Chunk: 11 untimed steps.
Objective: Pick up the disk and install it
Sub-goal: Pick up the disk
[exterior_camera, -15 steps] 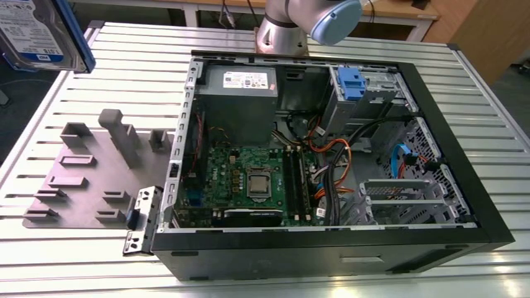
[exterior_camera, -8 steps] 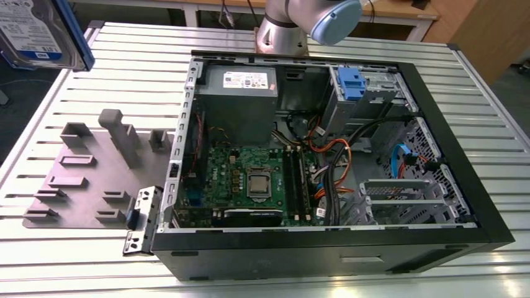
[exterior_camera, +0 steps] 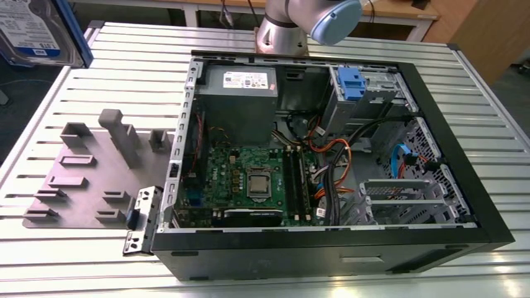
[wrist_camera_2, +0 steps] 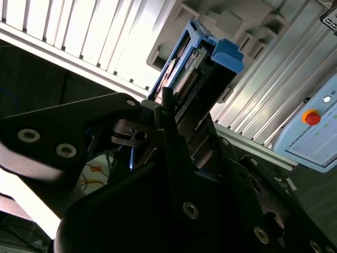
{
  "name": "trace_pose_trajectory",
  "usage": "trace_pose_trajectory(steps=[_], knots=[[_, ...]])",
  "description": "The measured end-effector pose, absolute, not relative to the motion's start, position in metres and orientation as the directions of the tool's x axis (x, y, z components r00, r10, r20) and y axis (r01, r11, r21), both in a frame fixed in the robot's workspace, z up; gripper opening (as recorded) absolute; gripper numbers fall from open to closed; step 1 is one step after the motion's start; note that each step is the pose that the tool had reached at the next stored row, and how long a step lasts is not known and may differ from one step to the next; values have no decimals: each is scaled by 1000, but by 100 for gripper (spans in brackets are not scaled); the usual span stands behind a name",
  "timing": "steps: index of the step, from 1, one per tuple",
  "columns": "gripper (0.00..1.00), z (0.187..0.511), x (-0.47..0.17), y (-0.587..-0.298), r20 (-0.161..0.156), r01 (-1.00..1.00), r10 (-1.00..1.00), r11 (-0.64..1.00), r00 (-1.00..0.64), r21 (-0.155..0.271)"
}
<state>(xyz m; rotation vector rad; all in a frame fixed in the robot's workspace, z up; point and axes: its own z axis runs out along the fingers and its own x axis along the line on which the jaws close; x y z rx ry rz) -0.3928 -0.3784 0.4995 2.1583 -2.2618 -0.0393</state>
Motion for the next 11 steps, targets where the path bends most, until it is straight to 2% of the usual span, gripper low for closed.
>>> trace_pose_trajectory(steps=[11], knots=[[35, 511, -393, -378, -6, -998, -999, 47, -47, 29]])
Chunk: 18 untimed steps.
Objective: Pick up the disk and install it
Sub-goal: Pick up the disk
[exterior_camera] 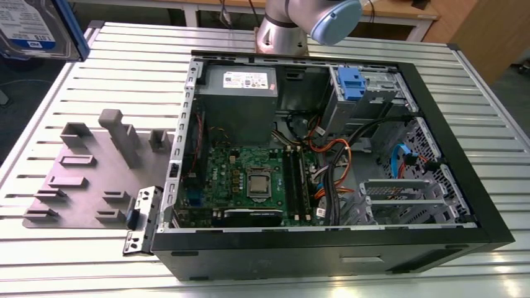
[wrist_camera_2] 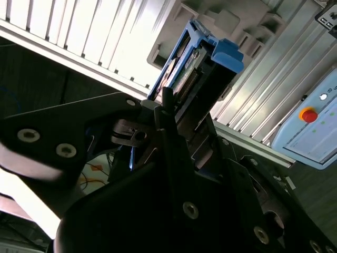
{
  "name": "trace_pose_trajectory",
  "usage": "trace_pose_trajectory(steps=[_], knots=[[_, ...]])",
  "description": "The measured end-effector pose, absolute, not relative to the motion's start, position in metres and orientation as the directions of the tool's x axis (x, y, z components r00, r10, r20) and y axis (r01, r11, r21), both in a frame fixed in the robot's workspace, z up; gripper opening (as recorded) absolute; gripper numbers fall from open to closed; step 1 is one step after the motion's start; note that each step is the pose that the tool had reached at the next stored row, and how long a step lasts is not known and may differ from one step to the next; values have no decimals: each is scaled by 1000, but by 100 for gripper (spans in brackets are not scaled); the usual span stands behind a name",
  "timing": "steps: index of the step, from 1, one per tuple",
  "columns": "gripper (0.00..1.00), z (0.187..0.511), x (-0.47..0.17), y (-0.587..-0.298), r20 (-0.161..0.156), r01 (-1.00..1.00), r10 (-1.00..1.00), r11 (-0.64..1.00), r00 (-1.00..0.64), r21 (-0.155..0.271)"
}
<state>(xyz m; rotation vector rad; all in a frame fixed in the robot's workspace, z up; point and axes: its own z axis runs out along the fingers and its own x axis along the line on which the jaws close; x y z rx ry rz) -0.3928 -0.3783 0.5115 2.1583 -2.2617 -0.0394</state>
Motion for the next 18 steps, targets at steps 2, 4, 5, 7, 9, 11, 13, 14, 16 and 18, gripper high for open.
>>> trace_pose_trajectory(steps=[2, 4, 5, 7, 9, 11, 13, 14, 16, 18], knots=[[35, 513, -393, -378, -6, -999, -999, 47, -47, 29], [35, 514, -393, -378, -7, -999, -999, 47, -47, 29], [35, 514, -393, -378, -7, -999, -999, 47, -47, 29], [35, 515, -393, -378, -6, -999, -999, 47, -47, 29], [35, 516, -393, -378, -6, -998, -999, 47, -47, 29], [35, 517, -393, -378, -6, -999, -999, 47, -47, 29], [35, 518, -393, -378, -6, -999, -999, 47, -47, 29], [35, 518, -393, -378, -6, -999, -999, 47, -47, 29], [35, 519, -393, -378, -6, -999, -999, 47, -47, 29], [35, 519, -393, -378, -6, -999, -999, 47, -47, 29]])
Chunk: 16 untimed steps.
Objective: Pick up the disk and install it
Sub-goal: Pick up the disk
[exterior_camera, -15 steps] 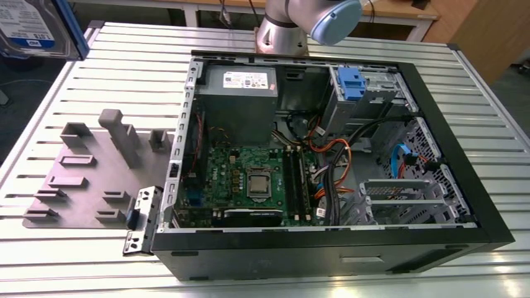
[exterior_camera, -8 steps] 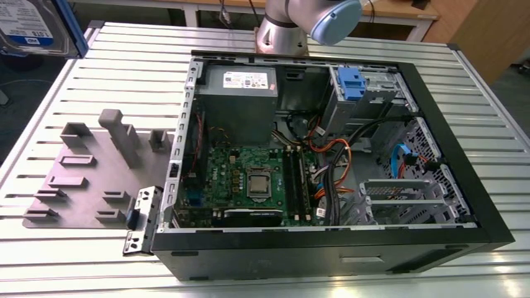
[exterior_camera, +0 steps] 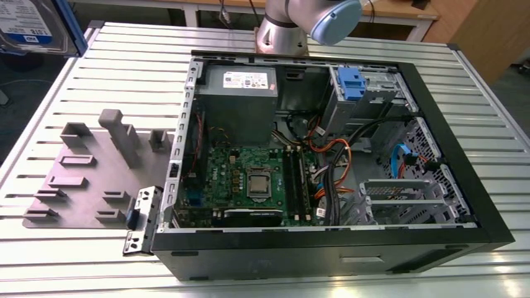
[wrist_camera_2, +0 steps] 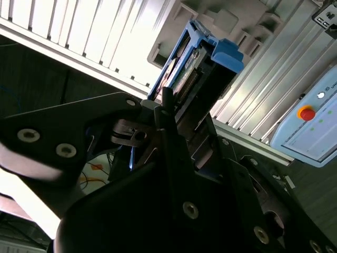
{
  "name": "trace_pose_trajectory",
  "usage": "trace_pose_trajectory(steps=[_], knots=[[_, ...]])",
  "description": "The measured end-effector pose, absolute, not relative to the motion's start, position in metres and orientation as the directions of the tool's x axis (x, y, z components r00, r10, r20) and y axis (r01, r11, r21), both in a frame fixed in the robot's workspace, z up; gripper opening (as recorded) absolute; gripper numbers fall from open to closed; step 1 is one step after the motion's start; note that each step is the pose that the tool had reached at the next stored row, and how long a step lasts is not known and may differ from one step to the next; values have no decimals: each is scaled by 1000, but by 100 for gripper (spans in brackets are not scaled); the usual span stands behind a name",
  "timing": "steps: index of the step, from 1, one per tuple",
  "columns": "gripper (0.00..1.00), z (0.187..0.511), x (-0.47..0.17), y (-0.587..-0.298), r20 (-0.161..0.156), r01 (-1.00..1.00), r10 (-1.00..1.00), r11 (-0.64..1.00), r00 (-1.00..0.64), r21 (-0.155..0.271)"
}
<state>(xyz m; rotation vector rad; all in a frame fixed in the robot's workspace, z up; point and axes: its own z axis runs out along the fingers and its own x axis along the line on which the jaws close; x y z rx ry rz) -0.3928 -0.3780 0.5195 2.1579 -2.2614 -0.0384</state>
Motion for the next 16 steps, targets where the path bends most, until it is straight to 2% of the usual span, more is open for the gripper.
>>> trace_pose_trajectory(steps=[16], knots=[[35, 526, -393, -378, -5, -999, -999, 47, -47, 28]])
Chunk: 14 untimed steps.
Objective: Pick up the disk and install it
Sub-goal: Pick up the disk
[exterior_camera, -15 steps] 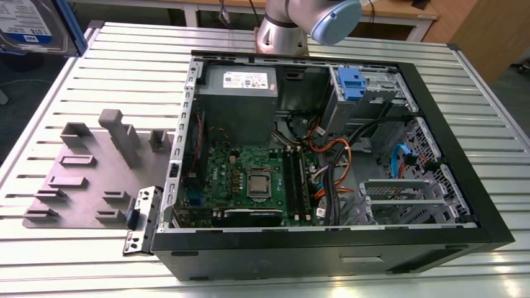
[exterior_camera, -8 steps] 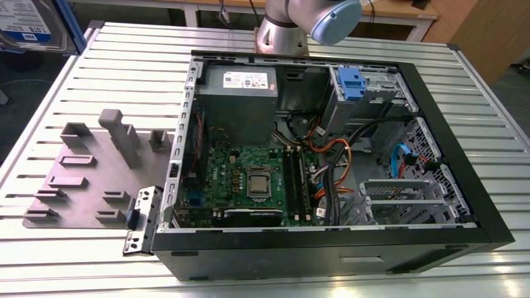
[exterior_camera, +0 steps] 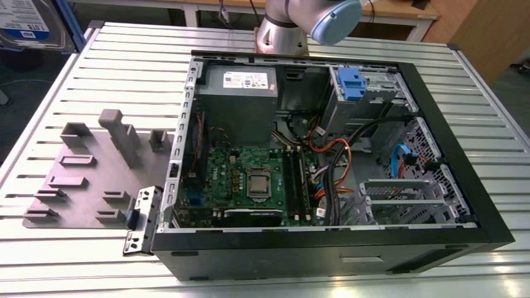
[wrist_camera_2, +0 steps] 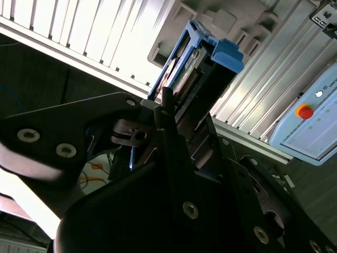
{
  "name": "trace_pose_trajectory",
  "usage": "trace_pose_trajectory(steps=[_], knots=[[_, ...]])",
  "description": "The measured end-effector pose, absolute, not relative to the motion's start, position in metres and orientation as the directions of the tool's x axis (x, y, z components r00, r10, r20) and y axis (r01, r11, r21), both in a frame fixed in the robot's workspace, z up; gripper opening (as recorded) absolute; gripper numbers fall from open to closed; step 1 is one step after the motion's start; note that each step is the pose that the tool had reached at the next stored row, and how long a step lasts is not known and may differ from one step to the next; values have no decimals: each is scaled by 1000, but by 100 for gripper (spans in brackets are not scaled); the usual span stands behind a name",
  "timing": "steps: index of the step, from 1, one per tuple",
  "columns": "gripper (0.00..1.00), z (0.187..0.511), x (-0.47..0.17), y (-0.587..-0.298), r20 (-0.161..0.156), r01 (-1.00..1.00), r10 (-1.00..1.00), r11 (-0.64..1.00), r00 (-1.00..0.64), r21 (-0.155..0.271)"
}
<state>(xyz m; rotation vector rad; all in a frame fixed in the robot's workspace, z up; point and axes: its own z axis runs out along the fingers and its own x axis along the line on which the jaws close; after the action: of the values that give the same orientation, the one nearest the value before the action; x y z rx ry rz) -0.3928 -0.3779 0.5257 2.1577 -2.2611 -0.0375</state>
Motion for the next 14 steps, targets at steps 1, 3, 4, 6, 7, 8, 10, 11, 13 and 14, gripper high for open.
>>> trace_pose_trajectory(steps=[1, 3, 4, 6, 7, 8, 10, 11, 13, 14], knots=[[35, 526, -393, -378, -5, -999, -999, 47, -47, 28], [35, 526, -393, -378, -5, -999, -999, 47, -47, 28], [35, 526, -393, -378, -5, -999, -999, 47, -47, 28], [35, 526, -393, -378, -5, -999, -999, 47, -47, 28], [35, 526, -393, -378, -5, -999, -999, 47, -47, 28], [35, 526, -392, -378, -5, -998, -999, 47, -47, 28], [35, 526, -390, -378, -5, -999, -999, 47, -47, 28], [35, 526, -390, -378, -5, -999, -999, 47, -47, 28], [35, 525, -389, -378, -5, -999, -999, 47, -47, 29], [35, 525, -388, -378, -5, -999, -999, 47, -47, 29]])
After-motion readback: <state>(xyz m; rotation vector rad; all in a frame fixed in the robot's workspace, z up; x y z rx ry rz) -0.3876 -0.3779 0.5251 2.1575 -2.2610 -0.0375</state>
